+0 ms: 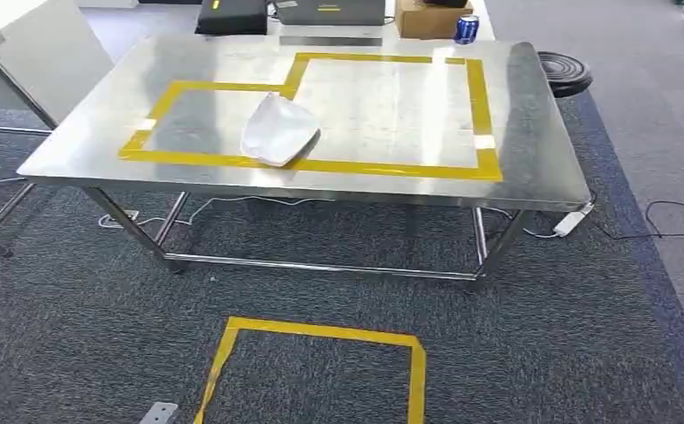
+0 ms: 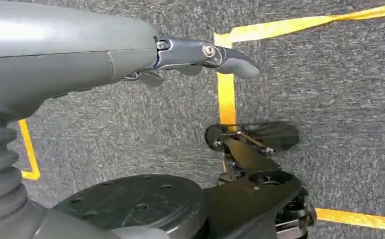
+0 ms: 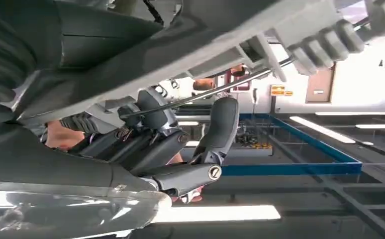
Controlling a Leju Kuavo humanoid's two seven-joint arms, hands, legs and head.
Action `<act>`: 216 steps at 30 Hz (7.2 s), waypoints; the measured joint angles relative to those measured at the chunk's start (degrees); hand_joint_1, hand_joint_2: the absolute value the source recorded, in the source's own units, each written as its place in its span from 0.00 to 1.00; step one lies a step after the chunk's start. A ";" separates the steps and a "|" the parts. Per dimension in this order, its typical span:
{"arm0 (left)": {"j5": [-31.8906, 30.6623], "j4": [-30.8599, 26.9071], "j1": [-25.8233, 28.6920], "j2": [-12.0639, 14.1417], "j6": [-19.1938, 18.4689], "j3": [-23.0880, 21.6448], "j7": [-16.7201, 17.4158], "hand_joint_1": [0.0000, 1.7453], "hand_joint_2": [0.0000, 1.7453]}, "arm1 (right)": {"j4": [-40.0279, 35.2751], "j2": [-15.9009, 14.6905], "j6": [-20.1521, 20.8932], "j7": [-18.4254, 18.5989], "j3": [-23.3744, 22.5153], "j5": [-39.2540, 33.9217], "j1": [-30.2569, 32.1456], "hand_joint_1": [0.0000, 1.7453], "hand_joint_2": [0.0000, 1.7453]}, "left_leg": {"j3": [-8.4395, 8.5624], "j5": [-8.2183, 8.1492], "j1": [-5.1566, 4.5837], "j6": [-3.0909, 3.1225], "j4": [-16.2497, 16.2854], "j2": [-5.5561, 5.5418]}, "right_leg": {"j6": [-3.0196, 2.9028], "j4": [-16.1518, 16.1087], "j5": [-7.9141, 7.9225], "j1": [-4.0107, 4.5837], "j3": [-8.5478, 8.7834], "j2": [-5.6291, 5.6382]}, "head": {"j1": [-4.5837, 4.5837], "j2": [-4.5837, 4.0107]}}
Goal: Take the parts from the cabinet and place them on the table.
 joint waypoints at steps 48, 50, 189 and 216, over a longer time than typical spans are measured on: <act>-3.96 -0.02 -2.23 1.60 -0.33 -1.66 2.04 0.00 1.00 | 37.47 20.01 -11.43 15.63 95.16 1.68 -57.56 1.00 1.00 | -2.26 1.97 0.20 -0.32 0.07 0.95 | -0.32 -0.11 2.24 0.25 -2.29 0.77 | -0.04 0.00; -3.96 -0.02 -2.21 1.73 -1.14 -1.66 3.10 0.00 1.00 | 40.08 23.60 -11.41 15.71 98.00 1.57 -59.35 1.00 1.00 | -2.33 2.01 0.28 -0.39 0.07 0.79 | -0.32 -0.11 2.23 0.35 -2.28 0.56 | -0.04 0.00; 8.20 0.50 2.32 -3.24 -1.70 5.05 -7.50 0.00 0.00 | -22.09 23.34 -14.16 3.12 -16.43 -51.85 6.65 0.00 0.00 | -3.30 -4.89 1.59 -1.94 6.57 -1.60 | -0.52 -0.91 -1.71 -0.75 2.58 1.07 | -0.42 0.00; 4.70 0.50 0.68 -5.55 -2.34 4.96 -5.07 0.00 0.00 | 13.50 57.37 -4.21 6.12 -22.16 -15.79 -0.35 0.00 0.00 | -1.62 4.56 0.08 0.14 -1.44 -0.42 | -1.15 -3.95 -4.43 1.71 8.97 0.22 | -0.22 0.02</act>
